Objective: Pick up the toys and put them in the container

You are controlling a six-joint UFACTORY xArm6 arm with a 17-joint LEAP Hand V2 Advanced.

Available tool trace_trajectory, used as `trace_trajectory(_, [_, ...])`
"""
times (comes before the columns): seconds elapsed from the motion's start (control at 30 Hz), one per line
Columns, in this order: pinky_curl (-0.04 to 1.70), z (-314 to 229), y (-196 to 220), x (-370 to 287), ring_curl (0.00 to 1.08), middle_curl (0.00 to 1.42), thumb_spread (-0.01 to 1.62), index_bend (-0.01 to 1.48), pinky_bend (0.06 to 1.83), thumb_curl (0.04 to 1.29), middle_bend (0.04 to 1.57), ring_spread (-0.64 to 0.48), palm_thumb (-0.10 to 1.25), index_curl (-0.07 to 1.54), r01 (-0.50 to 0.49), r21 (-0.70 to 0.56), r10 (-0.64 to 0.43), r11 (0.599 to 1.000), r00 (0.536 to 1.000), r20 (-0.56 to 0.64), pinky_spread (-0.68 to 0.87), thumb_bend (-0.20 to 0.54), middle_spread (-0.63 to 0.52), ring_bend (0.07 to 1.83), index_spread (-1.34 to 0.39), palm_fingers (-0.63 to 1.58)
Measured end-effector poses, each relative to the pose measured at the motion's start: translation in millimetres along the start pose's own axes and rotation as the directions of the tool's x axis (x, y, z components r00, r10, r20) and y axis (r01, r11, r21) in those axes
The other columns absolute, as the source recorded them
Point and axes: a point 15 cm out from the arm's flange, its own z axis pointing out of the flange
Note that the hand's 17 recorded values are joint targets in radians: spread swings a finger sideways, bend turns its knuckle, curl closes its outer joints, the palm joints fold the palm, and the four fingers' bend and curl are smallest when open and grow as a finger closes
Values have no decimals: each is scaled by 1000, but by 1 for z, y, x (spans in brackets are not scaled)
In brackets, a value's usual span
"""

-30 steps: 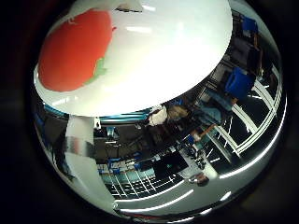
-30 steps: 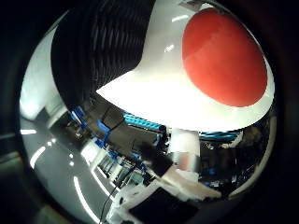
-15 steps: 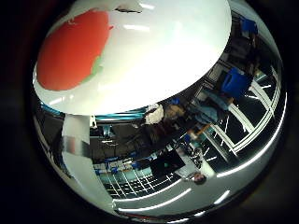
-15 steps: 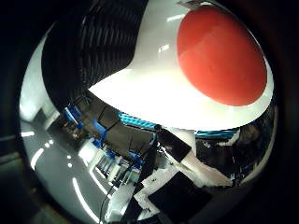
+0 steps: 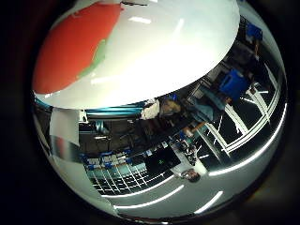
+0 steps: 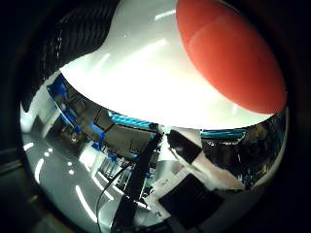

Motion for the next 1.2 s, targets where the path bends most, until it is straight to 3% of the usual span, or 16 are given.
trace_trajectory(0.13, [147,-5,1,4,260,439,1001,184,648,343,449,-6,760,331,-10,21,11,1000,1000,-14,274,-11,-122,567,-186,346])
trace_trajectory(0.17, [143,-7,1,5,291,476,1004,178,655,348,496,-111,790,339,-13,31,13,999,1000,-15,130,-10,-182,654,-219,407])
trace_trajectory(0.27, [203,-12,2,6,398,587,1018,165,850,357,591,-302,841,349,-17,50,18,999,1000,-17,-257,-11,-305,918,-300,549])
trace_trajectory(0.37, [325,-14,3,8,520,726,1028,195,1133,365,671,-374,900,395,-19,61,21,998,999,-25,-395,-7,-396,1125,-364,591])
trace_trajectory(0.5, [517,-17,4,13,676,967,1062,339,1445,374,776,-391,985,551,-21,72,24,997,999,-40,-376,-4,-508,1349,-466,549])
trace_trajectory(0.77, [769,-27,7,18,850,1311,1160,740,1671,407,981,-349,1189,967,-33,117,38,993,999,-33,-266,37,-611,1598,-587,391])
trace_trajectory(0.97, [861,-39,13,25,879,1389,1187,808,1717,462,1082,-315,1242,1140,-58,157,63,986,998,-23,-226,72,-602,1660,-587,329])
trace_trajectory(1.2, [906,-60,30,33,872,1412,1173,809,1719,519,1114,-296,1233,1229,-71,219,76,973,997,-17,-223,83,-573,1698,-576,307])
